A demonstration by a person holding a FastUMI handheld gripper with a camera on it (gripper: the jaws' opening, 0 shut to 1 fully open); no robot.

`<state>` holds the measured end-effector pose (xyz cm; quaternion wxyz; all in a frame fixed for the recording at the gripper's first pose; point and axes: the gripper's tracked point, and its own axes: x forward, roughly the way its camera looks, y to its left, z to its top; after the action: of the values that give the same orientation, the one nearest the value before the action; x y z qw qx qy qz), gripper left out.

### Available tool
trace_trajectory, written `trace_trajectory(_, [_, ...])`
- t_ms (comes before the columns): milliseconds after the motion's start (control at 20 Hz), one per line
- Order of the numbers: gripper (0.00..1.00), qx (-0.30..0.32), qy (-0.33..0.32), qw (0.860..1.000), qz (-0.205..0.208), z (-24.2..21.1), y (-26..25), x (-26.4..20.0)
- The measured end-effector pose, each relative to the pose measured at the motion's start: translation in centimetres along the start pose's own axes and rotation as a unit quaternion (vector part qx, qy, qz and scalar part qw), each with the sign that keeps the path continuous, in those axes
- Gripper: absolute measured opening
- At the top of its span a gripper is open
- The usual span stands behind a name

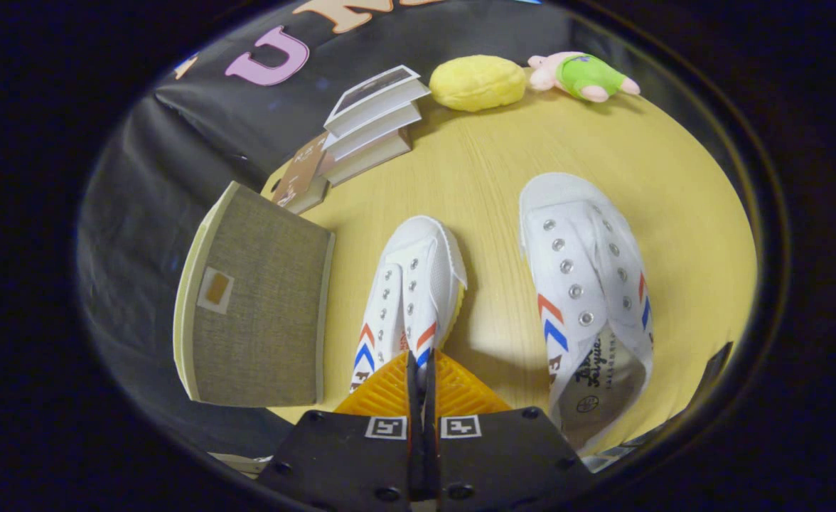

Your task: Open the storage box then place both shoes into the box .Put the left shoe in first, then the right shoe, with the right side of both shoes facing outward in a uniform manner.

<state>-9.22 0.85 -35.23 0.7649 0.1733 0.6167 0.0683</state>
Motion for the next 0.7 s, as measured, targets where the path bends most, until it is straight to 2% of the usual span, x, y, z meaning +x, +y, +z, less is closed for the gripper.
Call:
trace_trajectory(250, [0.03,0.043,-0.021,0.999,0.026,0.8,1.9,-1.5])
trace_trajectory(500, [0.03,0.087,-0.04,0.993,0.07,2.1,4.7,-3.7])
trace_trajectory(700, [0.03,0.08,-0.074,0.99,0.09,4.6,7.7,-6.7])
